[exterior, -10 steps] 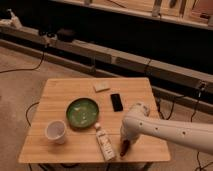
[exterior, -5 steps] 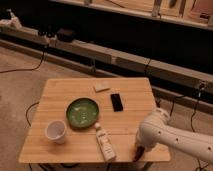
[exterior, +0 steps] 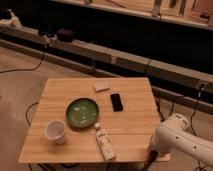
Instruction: Drag the pepper across the table
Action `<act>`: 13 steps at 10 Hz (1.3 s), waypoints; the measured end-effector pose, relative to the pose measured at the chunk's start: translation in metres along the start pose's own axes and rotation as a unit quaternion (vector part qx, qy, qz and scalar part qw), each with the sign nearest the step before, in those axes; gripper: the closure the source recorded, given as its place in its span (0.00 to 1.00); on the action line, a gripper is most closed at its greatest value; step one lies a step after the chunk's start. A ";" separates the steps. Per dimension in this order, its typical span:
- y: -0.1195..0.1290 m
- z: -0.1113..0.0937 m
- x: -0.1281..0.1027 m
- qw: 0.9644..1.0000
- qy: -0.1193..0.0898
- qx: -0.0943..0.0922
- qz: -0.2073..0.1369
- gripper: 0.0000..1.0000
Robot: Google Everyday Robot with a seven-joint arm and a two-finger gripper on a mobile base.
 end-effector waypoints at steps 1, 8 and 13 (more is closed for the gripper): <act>0.004 -0.003 0.007 1.000 0.003 0.001 0.005 1.00; -0.016 0.009 0.070 0.999 0.014 0.034 0.017 1.00; -0.031 -0.010 0.098 0.998 0.054 0.045 -0.005 1.00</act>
